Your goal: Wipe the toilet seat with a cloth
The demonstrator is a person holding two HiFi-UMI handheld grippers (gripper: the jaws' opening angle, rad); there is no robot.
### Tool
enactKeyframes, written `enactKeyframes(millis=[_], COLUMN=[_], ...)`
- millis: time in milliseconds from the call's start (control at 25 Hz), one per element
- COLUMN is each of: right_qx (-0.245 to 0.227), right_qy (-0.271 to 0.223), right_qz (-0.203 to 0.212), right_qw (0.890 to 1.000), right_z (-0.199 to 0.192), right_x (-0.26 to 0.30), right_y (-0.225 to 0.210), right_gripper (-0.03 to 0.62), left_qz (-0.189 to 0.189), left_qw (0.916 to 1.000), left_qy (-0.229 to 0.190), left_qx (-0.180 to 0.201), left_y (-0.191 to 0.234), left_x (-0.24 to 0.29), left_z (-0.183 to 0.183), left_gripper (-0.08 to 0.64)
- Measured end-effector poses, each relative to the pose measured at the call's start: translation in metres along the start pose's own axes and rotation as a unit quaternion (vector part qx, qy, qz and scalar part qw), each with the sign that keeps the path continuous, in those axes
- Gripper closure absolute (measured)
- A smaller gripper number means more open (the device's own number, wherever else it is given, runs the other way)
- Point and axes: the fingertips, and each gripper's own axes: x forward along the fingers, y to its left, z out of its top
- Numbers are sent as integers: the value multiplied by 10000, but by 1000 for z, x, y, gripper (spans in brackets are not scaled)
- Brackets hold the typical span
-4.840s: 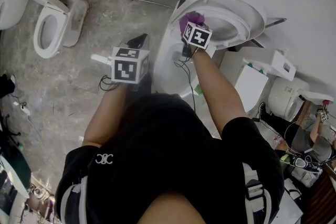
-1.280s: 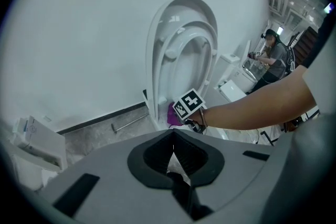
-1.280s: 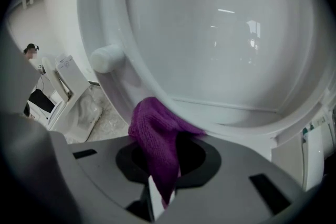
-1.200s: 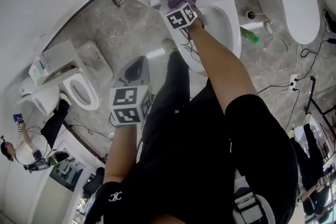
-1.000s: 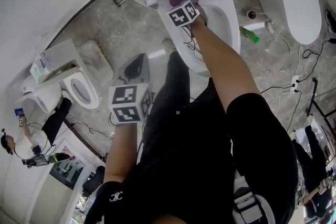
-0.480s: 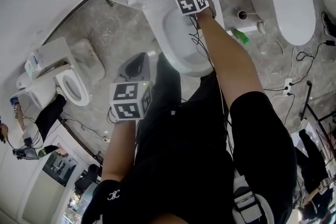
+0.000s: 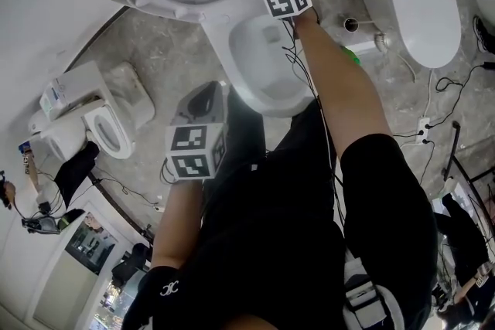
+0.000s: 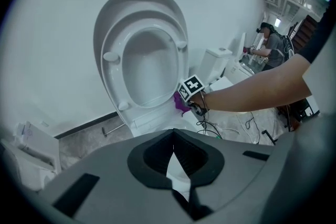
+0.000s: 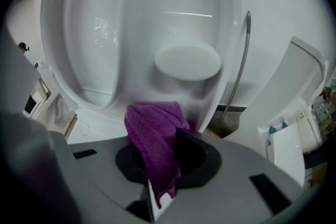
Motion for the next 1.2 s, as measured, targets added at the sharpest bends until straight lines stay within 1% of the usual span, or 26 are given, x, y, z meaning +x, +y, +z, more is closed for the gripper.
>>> enactKeyframes(millis=[200,280,400,520,680,960,1080,1200], right_qx=[-131,-57,166,92,-66,66,158,285], right_qy=[-70,-60,-46,-89,-104,-177,-282,-495], right_qz=[-251,-295,-257,-258,-383,-243,-247,-277], right_qw=[9996,9995,9995,9996,9992,9995,9992,9980], right_z=[6,7,14,23,27,36,44,59], right_x=[-9,-12,-20,-30,-45,-86,-102,-120], right_y=[-11,-11,-8,-4,-8,-3,-1,-2], right_gripper=[529,529,529,529,529,529,529,529], left_qz=[-101,-128,-163,-166,-221,-292,-334,-376], left_qw=[9999,9999,9998,9997,9993,9978,9969,9959], left_qy=[-30,-35,-67,-167,-286,-527,-653,-760], left_qx=[69,69,24,-46,-122,-261,-296,-305], left_y=[-9,-6,0,3,1,1,3,5], left_x=[1,0,0,-5,-13,-30,-35,-41], left_z=[11,14,19,28,36,52,63,73], left_gripper=[554,554,554,554,554,554,554,554])
